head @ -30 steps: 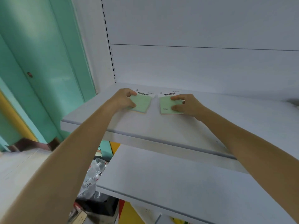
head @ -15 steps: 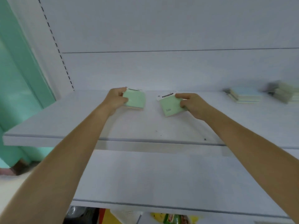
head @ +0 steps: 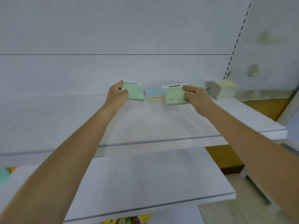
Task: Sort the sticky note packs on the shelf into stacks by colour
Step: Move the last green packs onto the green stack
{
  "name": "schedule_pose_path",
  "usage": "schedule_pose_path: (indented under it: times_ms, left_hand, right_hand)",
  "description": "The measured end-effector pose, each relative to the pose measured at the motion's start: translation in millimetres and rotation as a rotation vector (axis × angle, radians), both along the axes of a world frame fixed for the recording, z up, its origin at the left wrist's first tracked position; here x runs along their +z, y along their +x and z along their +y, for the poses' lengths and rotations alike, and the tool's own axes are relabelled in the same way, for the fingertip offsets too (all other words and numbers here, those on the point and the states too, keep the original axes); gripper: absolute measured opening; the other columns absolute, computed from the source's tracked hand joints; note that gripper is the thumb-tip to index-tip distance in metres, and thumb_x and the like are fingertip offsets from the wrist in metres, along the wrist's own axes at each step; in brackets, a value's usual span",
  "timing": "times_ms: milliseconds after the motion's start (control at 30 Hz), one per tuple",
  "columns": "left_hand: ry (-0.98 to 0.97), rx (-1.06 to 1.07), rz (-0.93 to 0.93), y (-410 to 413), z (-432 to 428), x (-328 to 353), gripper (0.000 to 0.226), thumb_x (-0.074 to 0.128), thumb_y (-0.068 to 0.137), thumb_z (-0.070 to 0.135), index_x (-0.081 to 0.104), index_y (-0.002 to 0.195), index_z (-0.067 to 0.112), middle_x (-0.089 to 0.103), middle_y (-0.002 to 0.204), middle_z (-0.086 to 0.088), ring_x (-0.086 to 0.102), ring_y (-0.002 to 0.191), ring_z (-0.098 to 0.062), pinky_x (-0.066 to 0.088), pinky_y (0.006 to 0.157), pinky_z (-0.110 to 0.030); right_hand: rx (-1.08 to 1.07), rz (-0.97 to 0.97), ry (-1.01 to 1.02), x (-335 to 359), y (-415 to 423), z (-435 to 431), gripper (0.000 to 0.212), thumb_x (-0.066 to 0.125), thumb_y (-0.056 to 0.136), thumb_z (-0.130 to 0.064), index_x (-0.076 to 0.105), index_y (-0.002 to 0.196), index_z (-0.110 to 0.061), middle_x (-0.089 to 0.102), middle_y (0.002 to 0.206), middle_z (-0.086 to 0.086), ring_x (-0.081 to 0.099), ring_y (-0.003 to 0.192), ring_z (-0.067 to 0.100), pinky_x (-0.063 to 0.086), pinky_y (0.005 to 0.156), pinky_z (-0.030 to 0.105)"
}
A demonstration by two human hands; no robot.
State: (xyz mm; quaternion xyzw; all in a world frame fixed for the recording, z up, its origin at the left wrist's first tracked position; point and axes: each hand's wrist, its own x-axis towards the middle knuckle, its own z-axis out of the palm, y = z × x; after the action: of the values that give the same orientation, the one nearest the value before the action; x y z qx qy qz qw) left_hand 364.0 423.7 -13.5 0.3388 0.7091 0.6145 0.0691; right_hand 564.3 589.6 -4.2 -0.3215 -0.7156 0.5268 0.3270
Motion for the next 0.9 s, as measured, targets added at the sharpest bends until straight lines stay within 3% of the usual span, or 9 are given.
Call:
schedule_pose_path:
  times_ms: [100, 200, 367, 400, 467, 600, 700, 800, 900]
  left_hand:
    - [0.026, -0.049, -0.009, 19.3, 39.7, 10.2, 0.031, 0.047, 0.080, 0.005, 0.060, 0.103, 0.020, 0.048, 0.101, -0.001, 0.044, 0.094, -0.015, 0.045, 0.093, -0.037]
    - [0.031, -0.085, 0.009, 28.1, 73.9, 17.0, 0.015, 0.044, 0.067, 0.013, 0.051, 0.071, 0.027, 0.041, 0.083, 0.000, 0.039, 0.086, -0.014, 0.039, 0.081, -0.032]
    - [0.040, -0.152, 0.014, 33.7, 123.3, 21.0, 0.017, 0.043, 0.064, 0.011, 0.051, 0.077, 0.004, 0.031, 0.070, -0.004, 0.033, 0.069, -0.016, 0.035, 0.062, -0.028]
    - [0.055, -0.163, 0.006, 35.6, 131.8, 21.5, 0.006, 0.044, 0.067, 0.008, 0.048, 0.072, 0.007, 0.030, 0.066, 0.000, 0.032, 0.064, -0.015, 0.036, 0.061, -0.026]
    - [0.084, -0.175, -0.014, 38.3, 149.9, 20.7, 0.023, 0.047, 0.074, 0.000, 0.037, 0.062, 0.018, 0.026, 0.062, 0.003, 0.031, 0.055, -0.007, 0.036, 0.058, -0.023]
    - [0.106, -0.143, -0.057, 41.9, 176.5, 17.3, 0.034, 0.047, 0.079, -0.004, 0.031, 0.061, 0.020, 0.021, 0.063, 0.004, 0.025, 0.055, -0.008, 0.036, 0.052, -0.017]
    - [0.137, -0.126, -0.112, 41.5, 188.1, 19.3, 0.023, 0.048, 0.079, -0.003, 0.042, 0.072, 0.018, 0.024, 0.066, 0.004, 0.031, 0.068, -0.014, 0.038, 0.060, -0.025]
    - [0.136, -0.119, -0.145, 43.9, 196.5, 20.9, 0.024, 0.050, 0.080, -0.001, 0.046, 0.074, 0.022, 0.027, 0.068, 0.003, 0.032, 0.079, -0.017, 0.039, 0.066, -0.028]
    - [0.124, -0.136, -0.176, 52.6, 202.8, 21.9, 0.016, 0.054, 0.069, 0.007, 0.047, 0.080, 0.018, 0.029, 0.071, -0.001, 0.032, 0.079, -0.017, 0.036, 0.072, -0.032]
  right_hand:
    - [-0.079, 0.002, 0.050, 13.1, 19.4, 44.7, 0.047, 0.049, 0.084, -0.001, 0.049, 0.131, -0.005, 0.054, 0.122, 0.013, 0.048, 0.097, 0.019, 0.039, 0.082, 0.028]
    - [-0.149, 0.013, 0.081, 25.5, 28.8, 80.7, 0.046, 0.049, 0.085, -0.002, 0.049, 0.130, -0.004, 0.055, 0.117, 0.011, 0.048, 0.098, 0.017, 0.040, 0.079, 0.023]
    - [-0.200, -0.041, 0.122, 31.7, 26.4, 121.5, 0.045, 0.045, 0.089, -0.001, 0.045, 0.134, -0.004, 0.054, 0.128, 0.014, 0.047, 0.094, 0.015, 0.043, 0.070, 0.017]
    - [-0.203, -0.049, 0.137, 31.5, 24.2, 126.0, 0.045, 0.045, 0.089, -0.001, 0.044, 0.134, -0.003, 0.052, 0.132, 0.015, 0.047, 0.095, 0.014, 0.044, 0.066, 0.011]
    - [-0.206, -0.064, 0.150, 29.8, 18.4, 136.7, 0.045, 0.045, 0.089, -0.001, 0.044, 0.135, -0.003, 0.050, 0.134, 0.015, 0.049, 0.098, 0.015, 0.044, 0.057, 0.005]
    - [-0.183, -0.094, 0.163, 30.7, 6.6, 150.1, 0.045, 0.048, 0.088, -0.004, 0.046, 0.133, -0.005, 0.050, 0.136, 0.012, 0.053, 0.117, 0.025, 0.044, 0.095, 0.028]
    - [-0.143, -0.135, 0.206, 29.2, -2.4, 159.0, 0.042, 0.048, 0.089, -0.005, 0.048, 0.131, -0.002, 0.050, 0.137, 0.013, 0.053, 0.116, 0.024, 0.041, 0.090, 0.026]
    - [-0.133, -0.197, 0.228, 18.6, -8.4, 169.2, 0.035, 0.048, 0.086, -0.012, 0.056, 0.118, 0.003, 0.061, 0.122, 0.020, 0.059, 0.092, 0.027, 0.047, 0.079, 0.033]
    - [-0.088, -0.244, 0.239, 2.7, -8.2, 172.3, 0.020, 0.044, 0.088, -0.010, 0.061, 0.080, -0.007, 0.054, 0.076, 0.008, 0.050, 0.071, 0.019, 0.042, 0.055, 0.011]
